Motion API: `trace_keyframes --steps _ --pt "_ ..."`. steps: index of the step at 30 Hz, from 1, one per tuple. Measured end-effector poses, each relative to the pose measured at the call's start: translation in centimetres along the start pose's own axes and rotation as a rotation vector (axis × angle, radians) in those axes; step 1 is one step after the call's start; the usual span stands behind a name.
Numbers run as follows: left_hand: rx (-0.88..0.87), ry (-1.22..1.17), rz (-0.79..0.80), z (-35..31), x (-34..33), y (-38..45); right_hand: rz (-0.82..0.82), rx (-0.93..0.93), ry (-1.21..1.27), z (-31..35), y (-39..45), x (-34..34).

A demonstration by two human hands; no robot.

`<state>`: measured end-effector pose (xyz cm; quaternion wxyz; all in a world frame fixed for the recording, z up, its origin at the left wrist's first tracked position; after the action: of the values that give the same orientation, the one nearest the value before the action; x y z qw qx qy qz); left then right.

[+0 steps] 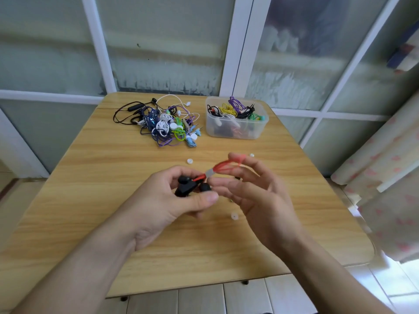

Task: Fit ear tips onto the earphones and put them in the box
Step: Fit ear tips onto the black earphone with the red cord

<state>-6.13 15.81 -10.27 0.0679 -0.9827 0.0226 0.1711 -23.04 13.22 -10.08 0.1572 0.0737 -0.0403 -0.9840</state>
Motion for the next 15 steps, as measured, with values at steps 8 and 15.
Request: trace_keyframes --steps 8,15 --pt "0.149 -0.241 0.056 0.0 -0.6 0.2 0.028 0.145 -0.403 -0.1 -0.2 -0.1" --pt "0.06 -0.049 0.008 0.9 -0.7 0.2 -0.073 0.179 -0.502 -0.4 -0.2 -0.1"
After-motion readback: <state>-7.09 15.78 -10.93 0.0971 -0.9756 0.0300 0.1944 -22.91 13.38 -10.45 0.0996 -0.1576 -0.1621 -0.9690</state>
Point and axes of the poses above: each hand's wrist, its own y-axis towards the middle knuckle, its own x-axis out of the back of the hand, z = x × y, the point moved 2 cm from there along y, towards the middle knuckle, and after that the axes turned 14 degrees about -y, right-handed, at the moved point
